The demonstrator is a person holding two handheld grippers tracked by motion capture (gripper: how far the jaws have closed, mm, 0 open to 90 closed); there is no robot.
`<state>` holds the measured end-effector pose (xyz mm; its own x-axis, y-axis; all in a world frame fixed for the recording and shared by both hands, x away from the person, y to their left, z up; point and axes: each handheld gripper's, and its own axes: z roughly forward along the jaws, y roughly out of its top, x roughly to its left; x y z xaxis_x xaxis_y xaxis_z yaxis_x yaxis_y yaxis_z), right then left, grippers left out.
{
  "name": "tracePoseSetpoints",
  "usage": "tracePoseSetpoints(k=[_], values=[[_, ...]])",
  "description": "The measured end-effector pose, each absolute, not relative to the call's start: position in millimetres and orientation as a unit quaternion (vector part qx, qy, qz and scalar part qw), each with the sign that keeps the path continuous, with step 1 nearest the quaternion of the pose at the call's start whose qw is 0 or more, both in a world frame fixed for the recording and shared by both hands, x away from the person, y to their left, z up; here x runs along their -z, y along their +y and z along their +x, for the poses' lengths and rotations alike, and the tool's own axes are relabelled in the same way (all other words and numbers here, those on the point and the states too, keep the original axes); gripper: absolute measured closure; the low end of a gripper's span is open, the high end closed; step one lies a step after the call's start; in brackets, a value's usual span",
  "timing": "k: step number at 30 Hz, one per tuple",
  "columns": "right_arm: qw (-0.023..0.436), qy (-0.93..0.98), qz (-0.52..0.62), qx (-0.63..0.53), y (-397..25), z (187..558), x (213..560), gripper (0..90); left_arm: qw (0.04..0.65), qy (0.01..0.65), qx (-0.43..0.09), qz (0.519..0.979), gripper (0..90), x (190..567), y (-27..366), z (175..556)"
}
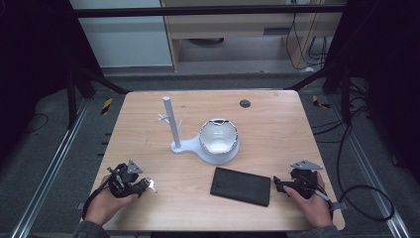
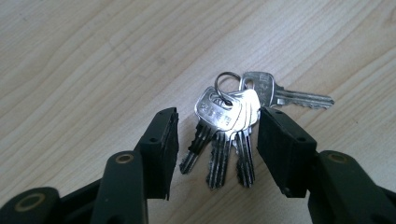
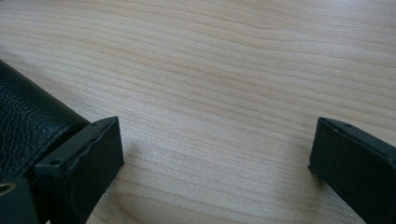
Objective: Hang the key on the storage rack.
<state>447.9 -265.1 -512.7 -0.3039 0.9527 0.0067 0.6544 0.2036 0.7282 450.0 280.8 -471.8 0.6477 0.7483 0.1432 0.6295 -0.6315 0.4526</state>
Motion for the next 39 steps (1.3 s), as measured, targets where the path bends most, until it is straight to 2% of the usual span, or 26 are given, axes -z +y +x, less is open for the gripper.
tracePoseSetpoints(k=[12,16,18,23,36,39], values=[[0.232,0.742,0.541,-0.322,-264.6,447.6,512.8,3.0,0.210,0.404,-0.112,0.883,62.2,473.9,286.9,455.2],[0.231,0.741,0.541,-0.323,-264.5,447.6,512.9,3.0,0.204,0.404,-0.106,0.885,70.9,472.7,285.5,455.4],[0.231,0.742,0.541,-0.322,-264.3,447.6,512.9,2.9,0.197,0.403,-0.109,0.887,79.2,472.2,283.2,454.5],[0.230,0.743,0.539,-0.323,-263.8,447.5,512.8,2.9,0.174,0.397,-0.118,0.893,80.0,470.0,274.8,452.7],[0.231,0.747,0.532,-0.324,-261.8,447.2,513.0,3.0,0.161,0.397,-0.117,0.896,80.1,466.7,268.1,449.6],[0.230,0.749,0.530,-0.324,-261.1,447.2,513.1,3.0,0.163,0.397,-0.120,0.895,84.1,463.4,269.3,447.8]])
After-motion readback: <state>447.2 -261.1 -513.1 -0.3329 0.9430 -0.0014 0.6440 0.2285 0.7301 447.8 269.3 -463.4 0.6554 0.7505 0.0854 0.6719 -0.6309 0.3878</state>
